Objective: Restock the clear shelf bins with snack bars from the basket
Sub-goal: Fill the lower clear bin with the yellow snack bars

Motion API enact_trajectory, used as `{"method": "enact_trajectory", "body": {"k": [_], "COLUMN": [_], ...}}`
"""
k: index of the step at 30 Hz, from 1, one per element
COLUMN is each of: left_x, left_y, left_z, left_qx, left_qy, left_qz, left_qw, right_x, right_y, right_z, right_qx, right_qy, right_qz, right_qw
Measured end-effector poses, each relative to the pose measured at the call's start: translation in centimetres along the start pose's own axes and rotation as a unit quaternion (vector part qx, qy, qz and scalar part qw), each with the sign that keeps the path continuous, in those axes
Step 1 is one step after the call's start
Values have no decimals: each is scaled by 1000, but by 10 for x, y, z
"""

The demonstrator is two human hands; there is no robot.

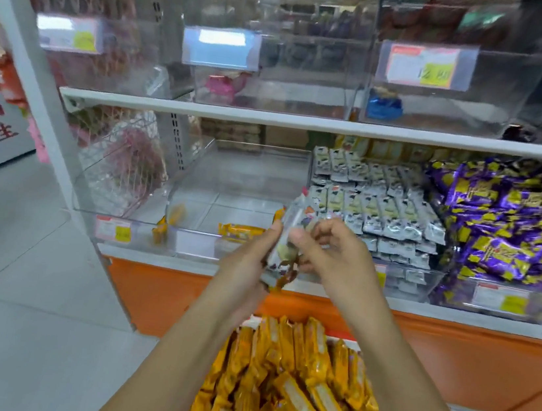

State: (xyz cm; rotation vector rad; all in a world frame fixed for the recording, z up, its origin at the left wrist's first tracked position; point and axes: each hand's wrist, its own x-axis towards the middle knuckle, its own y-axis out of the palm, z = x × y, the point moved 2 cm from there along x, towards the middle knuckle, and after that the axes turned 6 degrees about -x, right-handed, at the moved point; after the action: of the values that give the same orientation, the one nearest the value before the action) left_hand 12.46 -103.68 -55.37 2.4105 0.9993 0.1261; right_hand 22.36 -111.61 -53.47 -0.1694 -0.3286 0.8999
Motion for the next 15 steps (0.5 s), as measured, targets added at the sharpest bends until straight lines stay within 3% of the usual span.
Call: {"method": "enact_trajectory", "body": {"k": [5, 9, 12, 15], "left_x": [27, 54, 82, 122], "left_y": [40, 50, 37, 18], "left_z": [-14, -27, -37, -45], "left_qx": [253, 288, 306, 356], "left_qy": [66, 66, 84, 93], "left_qz": [-43, -17, -17, -71], "left_qw": [964, 955, 948, 927], "right_x": [20, 48, 88, 133], "right_y": [-24, -47, -77, -100], "right_z": [4, 7, 0, -10], "right_qx": [28, 44, -53, -210], "right_qy": [59, 80, 104, 122], "right_qz": [-46, -50, -105, -156], "right_qw": [997, 995, 988, 958]}}
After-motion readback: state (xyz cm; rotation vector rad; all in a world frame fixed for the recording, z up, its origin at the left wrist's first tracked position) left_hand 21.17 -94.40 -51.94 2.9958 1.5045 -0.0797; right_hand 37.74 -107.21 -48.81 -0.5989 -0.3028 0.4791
